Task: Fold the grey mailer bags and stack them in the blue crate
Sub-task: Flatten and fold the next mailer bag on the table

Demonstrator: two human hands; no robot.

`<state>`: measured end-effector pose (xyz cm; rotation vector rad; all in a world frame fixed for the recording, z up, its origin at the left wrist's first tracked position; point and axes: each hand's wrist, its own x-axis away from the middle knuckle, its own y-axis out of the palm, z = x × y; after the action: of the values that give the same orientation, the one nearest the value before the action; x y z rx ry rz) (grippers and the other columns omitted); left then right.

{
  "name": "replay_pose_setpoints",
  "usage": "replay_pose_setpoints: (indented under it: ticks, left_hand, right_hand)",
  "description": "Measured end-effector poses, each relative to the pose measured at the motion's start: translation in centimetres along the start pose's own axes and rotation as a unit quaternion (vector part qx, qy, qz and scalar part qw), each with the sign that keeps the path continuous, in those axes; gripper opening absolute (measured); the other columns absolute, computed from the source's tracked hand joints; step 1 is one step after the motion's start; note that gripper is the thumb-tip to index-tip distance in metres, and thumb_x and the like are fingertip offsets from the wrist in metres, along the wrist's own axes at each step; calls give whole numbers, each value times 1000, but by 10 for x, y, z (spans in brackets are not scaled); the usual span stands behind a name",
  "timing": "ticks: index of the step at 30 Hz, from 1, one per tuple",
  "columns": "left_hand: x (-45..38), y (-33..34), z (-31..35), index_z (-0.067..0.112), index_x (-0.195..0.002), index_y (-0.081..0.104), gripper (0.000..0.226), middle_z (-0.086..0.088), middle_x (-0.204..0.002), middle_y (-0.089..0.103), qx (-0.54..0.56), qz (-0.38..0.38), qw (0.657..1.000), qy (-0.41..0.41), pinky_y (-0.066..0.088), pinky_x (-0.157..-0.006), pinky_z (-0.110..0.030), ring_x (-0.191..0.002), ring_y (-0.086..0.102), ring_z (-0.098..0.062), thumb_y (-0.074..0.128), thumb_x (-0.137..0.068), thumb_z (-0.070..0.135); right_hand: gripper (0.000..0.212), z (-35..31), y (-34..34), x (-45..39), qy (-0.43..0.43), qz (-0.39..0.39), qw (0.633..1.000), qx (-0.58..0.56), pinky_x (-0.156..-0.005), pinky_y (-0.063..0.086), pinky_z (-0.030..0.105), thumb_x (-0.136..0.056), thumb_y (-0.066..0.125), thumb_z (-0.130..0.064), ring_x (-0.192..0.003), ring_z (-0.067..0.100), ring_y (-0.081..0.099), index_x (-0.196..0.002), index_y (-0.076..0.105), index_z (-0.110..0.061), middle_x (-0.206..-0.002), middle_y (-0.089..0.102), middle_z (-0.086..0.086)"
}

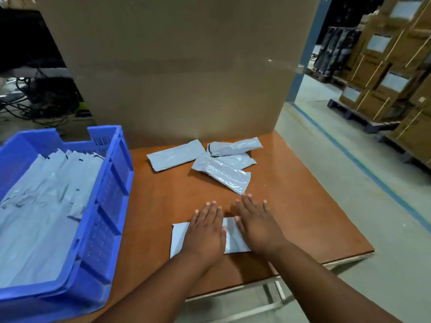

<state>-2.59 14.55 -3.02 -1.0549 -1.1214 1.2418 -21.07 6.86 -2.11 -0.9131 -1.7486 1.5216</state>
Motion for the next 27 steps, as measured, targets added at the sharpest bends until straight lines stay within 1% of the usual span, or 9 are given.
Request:
replay_pose_setpoints:
  ticks: [3,7,12,16,21,23,24,26,27]
  left_hand:
    - [-4,15,2,21,-170,3,65,0,-178,-7,-10,-39,999,-23,-3,-133,-44,-164,-8,-19,10,-112,49]
    - [1,33,2,19,-170,12,78,-3,-178,5,-29,-12,999,-36,0,-133,-44,-164,2,-20,-6,-102,51]
    - [-3,35,4,19,-170,13,75,-3,-178,4,-40,-17,998,-36,5,-133,-47,-164,1,-21,-1,-104,51]
    - [-2,40,3,22,-170,19,70,-5,-178,11,-47,-13,998,-36,7,-133,-49,-164,5,-24,9,-107,51]
    - [-2,38,7,25,-169,20,69,-4,-178,11,-50,-25,997,-53,9,-132,-51,-164,6,-24,9,-106,50]
    - [1,35,9,25,-170,15,72,-2,-178,5,-42,-22,997,-53,7,-132,-50,-165,2,-24,0,-105,51]
    - [2,32,9,25,-170,9,76,-1,-178,-1,-38,-22,998,-51,4,-133,-49,-164,-2,-22,-11,-103,54]
    - [1,25,9,25,-170,-2,95,2,-177,-11,-28,-30,998,-48,-1,-133,-45,-163,-12,-18,-32,-88,64]
    - [1,22,8,24,-169,-4,102,3,-177,-12,-27,-31,998,-47,-1,-133,-44,-163,-13,-17,-36,-82,67]
  right_hand:
    - [62,-7,28,-1,-27,-36,999,-14,-131,5,55,-112,19,-49,-164,24,9,-167,26,-22,-177,12,3]
    - [65,-1,47,1,-24,-17,999,-16,-131,3,56,-111,14,-51,-164,23,8,-168,23,-23,-177,11,2]
    - [66,-1,53,-1,-22,-12,1000,-9,-129,2,60,-109,14,-50,-164,25,4,-169,20,-22,-178,8,4]
    - [66,0,54,-1,-29,-20,999,-20,-128,-3,62,-109,13,-56,-164,26,-8,-169,9,-31,-178,-4,3]
    - [60,3,54,-1,-46,-18,998,-31,-127,-5,63,-108,15,-59,-164,29,-5,-166,13,-45,-178,2,5]
    - [61,2,48,0,-45,-31,998,-27,-127,-9,62,-107,12,-60,-164,28,-9,-166,7,-46,-178,-3,4]
    - [62,0,44,1,-43,-37,998,-27,-126,-10,61,-106,9,-60,-163,28,-10,-166,4,-46,-178,-5,4]
    - [65,-2,34,-1,-37,-49,998,-14,-126,-12,61,-105,0,-63,-163,29,-13,-167,-2,-44,-177,-10,4]
    - [67,-4,28,-3,-39,-53,998,-4,-126,-14,61,-104,-3,-63,-163,29,-14,-167,-1,-41,-177,-12,4]
